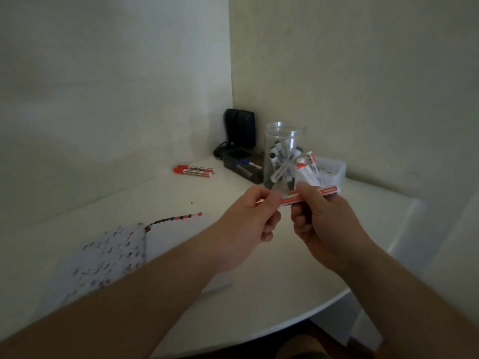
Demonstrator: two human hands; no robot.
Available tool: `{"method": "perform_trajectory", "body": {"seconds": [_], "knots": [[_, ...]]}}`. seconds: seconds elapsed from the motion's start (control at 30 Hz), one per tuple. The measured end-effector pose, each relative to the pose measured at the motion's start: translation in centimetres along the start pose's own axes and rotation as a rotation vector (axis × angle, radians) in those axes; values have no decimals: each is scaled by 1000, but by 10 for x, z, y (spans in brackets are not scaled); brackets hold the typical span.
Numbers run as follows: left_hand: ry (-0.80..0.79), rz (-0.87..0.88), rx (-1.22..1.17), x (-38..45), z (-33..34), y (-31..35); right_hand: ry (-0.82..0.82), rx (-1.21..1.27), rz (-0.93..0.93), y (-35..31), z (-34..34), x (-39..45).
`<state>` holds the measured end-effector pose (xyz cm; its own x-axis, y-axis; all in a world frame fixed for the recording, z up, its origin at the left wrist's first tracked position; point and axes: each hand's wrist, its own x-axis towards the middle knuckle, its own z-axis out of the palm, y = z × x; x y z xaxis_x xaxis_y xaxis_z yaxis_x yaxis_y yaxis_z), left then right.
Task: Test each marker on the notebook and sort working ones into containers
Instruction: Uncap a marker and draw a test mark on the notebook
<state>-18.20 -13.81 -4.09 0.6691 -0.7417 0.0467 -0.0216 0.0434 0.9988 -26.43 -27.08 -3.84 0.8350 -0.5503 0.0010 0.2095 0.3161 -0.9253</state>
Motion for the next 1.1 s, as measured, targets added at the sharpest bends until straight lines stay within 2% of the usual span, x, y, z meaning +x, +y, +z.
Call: {"method": "perform_trajectory", "body": {"seconds": [0.13,0.2,0.33,0.4,0.5,0.57,0.63,0.7,0.8,0.93,1.1], "knots": [[-20,-27,320,15,11,-1,293,-41,-288,-42,-45,31],[0,-7,433,18,3,-3,394,-137,-380,-60,-59,52],[14,34,577,17,-26,-10,383,-485,-361,-60,-62,85],[26,54,620,15,-44,-10,392,-542,-388,-55,-55,90],[48,87,795,10,-84,-7,419,-569,-550,-50,-31,79],[103,122,943,9,-118,-7,359,-647,-649,-39,-5,66],[173,114,1030,6,-155,-8,180,-716,-655,-16,30,61],[240,89,1081,4,-189,-12,11,-833,-585,15,65,74],[327,68,1049,2,-224,-23,-132,-1010,-426,62,112,115],[357,85,856,4,-235,-41,-142,-1223,-337,101,159,179],[377,92,793,8,-242,-45,-73,-1583,-303,130,186,242]]}}
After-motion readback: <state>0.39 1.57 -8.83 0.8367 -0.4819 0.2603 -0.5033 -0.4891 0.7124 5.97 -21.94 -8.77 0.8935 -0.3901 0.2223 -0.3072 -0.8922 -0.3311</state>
